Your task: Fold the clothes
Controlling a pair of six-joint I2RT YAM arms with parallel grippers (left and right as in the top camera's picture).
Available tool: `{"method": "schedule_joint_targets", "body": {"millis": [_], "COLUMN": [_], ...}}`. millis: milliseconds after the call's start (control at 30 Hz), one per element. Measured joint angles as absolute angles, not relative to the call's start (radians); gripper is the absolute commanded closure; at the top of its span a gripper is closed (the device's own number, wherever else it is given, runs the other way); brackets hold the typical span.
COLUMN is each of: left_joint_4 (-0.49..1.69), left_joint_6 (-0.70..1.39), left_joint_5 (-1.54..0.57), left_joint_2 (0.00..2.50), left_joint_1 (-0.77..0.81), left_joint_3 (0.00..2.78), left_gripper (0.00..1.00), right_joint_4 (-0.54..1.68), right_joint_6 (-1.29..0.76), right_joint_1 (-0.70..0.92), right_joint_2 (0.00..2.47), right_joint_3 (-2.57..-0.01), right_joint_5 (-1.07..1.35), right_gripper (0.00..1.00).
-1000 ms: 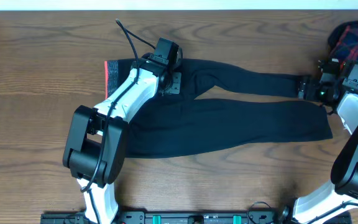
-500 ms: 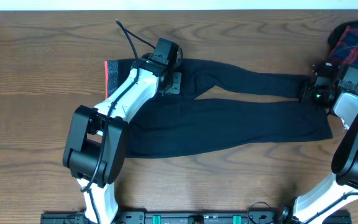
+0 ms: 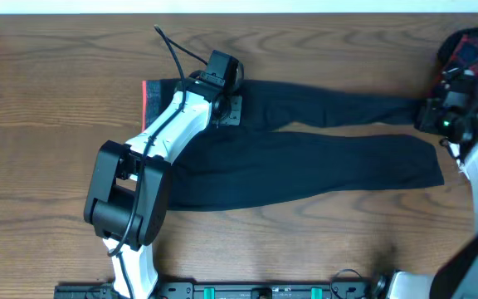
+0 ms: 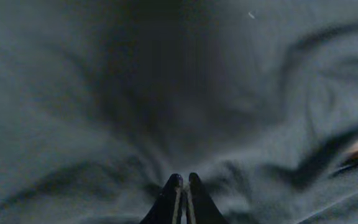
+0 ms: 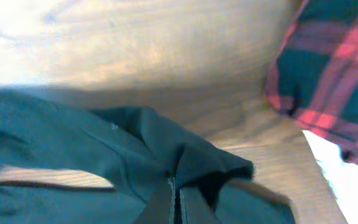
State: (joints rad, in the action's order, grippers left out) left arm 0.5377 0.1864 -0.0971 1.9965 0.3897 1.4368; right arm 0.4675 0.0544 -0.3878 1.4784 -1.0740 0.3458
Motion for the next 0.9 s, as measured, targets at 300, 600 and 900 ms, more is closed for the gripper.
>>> {"method": "schedule_joint_targets", "body": {"millis": [300,600,900], "left_joint_4": [0.537,0.538,0.566], "left_joint_6": [0.186,0.187,0.186], "left_joint_5": [-0.097,-0.097,-0.097], "left_joint_2": [1.996,1.996,1.996], "left_joint_1": [0.39,0.39,0.39], "left_joint_3": [1.437,1.437,1.437], "left_gripper": [0.94,0.94,0.94], "right_joint_4": [0.61,0.474,0.259], "right_joint_6": [-0.02,-0.078,-0.232], "right_joint_1": [-0.388,-0.388,-0.388], "right_joint_2": [1.348,1.396,1.691], "right_joint_3": [-1.074,-1.074,-1.083], "right_joint_5": [0.348,0.306,0.105], "right_gripper": [0.99,0.99,0.01]}}
